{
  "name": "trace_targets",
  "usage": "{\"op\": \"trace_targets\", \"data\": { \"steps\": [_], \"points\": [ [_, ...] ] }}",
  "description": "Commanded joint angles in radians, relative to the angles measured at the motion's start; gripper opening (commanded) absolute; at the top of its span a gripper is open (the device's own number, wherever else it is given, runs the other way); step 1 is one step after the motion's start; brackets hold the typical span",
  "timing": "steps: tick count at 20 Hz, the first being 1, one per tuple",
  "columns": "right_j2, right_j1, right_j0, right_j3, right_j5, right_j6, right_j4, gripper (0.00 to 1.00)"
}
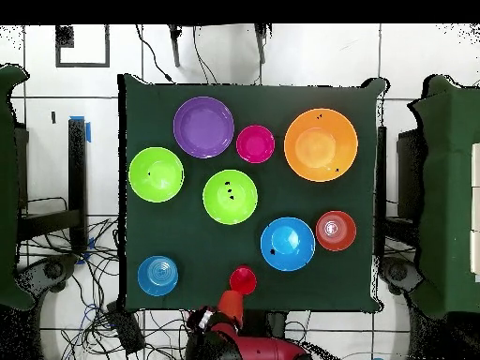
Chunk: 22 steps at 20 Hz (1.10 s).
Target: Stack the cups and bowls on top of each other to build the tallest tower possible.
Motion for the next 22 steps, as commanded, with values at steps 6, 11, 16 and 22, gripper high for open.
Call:
{"op": "trace_targets", "data": {
  "steps": [6,11,16,22],
  "points": [
    [0.006,0.118,0.028,-0.114,-0.093,0.105,-0.035,0.00],
    [-0.002,0.126,0.043,-0.122,-0.100,0.104,-0.027,0.00],
    [-0.008,0.145,0.049,-0.138,-0.110,0.103,-0.028,0.00],
    [-0.011,0.156,0.042,-0.148,-0.114,0.097,-0.038,0.00]
  ]
}}
